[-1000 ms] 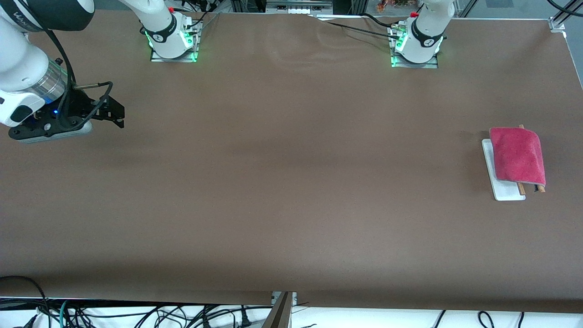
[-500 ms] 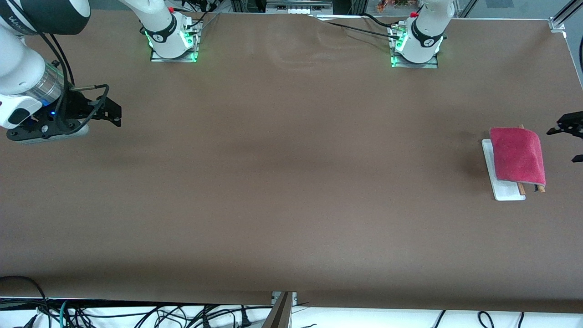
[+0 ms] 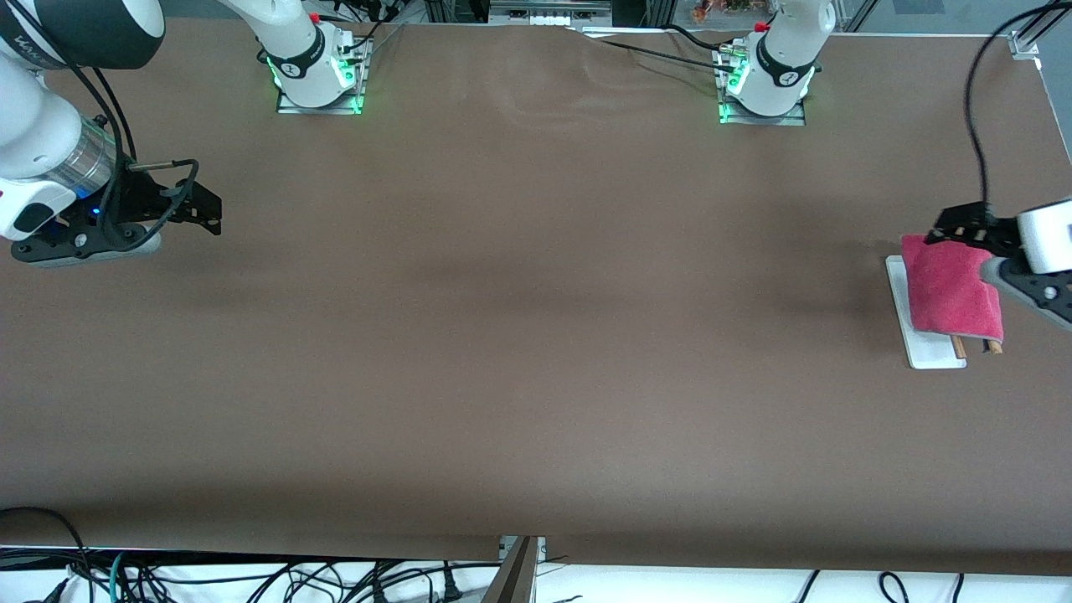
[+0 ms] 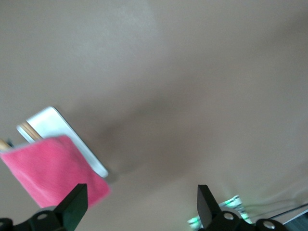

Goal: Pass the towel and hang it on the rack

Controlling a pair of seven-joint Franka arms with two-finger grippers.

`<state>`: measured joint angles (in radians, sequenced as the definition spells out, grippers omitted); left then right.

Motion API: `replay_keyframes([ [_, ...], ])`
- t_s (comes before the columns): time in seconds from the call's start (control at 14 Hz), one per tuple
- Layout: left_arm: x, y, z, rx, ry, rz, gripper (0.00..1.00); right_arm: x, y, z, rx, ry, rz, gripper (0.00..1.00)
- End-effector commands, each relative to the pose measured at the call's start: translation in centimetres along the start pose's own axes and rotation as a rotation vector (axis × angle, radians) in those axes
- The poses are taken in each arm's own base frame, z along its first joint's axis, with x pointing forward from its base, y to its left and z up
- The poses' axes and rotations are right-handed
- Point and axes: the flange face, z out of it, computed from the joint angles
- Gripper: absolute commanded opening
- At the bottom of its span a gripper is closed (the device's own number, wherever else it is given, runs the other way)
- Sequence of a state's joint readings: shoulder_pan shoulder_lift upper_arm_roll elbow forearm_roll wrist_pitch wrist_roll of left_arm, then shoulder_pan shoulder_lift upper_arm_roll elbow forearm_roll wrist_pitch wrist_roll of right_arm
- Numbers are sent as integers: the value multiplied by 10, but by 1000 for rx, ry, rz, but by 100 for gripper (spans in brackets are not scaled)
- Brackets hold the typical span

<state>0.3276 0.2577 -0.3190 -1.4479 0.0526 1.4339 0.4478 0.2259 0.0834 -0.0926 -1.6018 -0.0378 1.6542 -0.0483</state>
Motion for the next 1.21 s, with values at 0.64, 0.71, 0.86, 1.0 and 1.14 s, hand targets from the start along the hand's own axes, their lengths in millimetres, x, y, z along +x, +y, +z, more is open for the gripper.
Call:
replay_keyframes([
  [0.64, -35, 83, -19, 78, 293, -415, 100, 1, 9, -1, 13, -10, 23, 100],
  [0.71, -34, 84, -18, 76, 291, -407, 100, 1, 9, -1, 13, -10, 23, 100],
  [0.86, -24, 96, -21, 110, 286, -379, 100, 1, 9, -1, 13, -10, 22, 100],
  [1.0, -20, 98, -25, 138, 254, -366, 100, 1, 9, -1, 13, -10, 22, 100],
  [1.14, -20, 98, -28, 134, 247, -370, 100, 1, 9, -1, 13, -10, 22, 100],
])
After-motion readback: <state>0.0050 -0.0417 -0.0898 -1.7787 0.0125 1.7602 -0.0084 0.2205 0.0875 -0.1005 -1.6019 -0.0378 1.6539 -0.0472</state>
